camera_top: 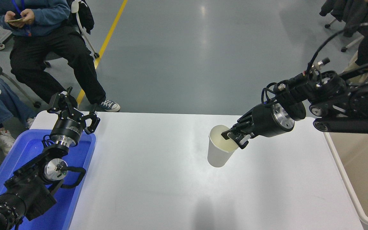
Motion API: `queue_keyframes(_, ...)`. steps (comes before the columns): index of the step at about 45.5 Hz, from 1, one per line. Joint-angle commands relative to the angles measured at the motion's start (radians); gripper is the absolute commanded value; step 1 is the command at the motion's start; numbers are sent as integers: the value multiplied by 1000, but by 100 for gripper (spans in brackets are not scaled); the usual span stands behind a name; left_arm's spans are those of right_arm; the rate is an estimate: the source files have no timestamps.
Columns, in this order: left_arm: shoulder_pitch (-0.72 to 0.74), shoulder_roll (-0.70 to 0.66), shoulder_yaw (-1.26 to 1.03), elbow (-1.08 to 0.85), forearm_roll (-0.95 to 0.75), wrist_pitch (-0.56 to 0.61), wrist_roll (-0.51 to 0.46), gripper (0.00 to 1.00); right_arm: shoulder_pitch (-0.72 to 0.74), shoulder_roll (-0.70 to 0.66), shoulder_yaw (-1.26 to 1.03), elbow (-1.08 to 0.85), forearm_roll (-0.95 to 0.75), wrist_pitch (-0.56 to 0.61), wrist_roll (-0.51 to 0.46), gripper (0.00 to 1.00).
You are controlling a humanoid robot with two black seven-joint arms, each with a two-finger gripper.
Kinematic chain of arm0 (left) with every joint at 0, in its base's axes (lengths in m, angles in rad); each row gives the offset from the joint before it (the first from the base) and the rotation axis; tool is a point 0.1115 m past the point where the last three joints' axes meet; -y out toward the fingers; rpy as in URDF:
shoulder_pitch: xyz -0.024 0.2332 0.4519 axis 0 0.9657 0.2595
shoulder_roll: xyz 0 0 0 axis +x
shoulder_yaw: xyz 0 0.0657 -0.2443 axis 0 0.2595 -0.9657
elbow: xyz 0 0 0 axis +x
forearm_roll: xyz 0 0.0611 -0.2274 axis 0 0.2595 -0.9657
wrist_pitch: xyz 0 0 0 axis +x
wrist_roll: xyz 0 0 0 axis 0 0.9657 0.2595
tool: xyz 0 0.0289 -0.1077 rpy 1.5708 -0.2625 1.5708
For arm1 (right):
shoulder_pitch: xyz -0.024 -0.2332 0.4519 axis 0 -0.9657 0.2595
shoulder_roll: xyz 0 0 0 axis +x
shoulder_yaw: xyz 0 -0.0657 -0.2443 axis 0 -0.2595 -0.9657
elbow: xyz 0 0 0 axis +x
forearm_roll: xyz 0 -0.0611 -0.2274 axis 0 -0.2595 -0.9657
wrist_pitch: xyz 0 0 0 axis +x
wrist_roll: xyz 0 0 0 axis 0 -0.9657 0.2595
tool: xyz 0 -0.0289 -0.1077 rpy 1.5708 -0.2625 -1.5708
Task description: Dispose of the paper cup in the dustbin
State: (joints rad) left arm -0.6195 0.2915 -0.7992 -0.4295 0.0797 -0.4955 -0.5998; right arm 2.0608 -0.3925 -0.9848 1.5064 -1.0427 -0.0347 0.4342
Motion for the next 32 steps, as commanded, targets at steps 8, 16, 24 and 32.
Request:
queue_keyframes(8, 0, 0, 0, 0, 0, 0, 0, 100, 93, -65, -9, 23, 39, 52, 0, 0)
queue_keyframes(16, 0, 0, 0, 0, 0, 0, 0, 100, 64, -195, -72, -12, 64, 53, -2, 0)
queue_keyframes(24, 1, 0, 0, 0, 0, 0, 0, 100, 53, -400, -78, -41, 66, 104, -3, 0)
queue_keyframes(32, 0, 0, 0, 0, 0, 0, 0, 100, 21, -555, -83, -106, 55, 140, -5, 0)
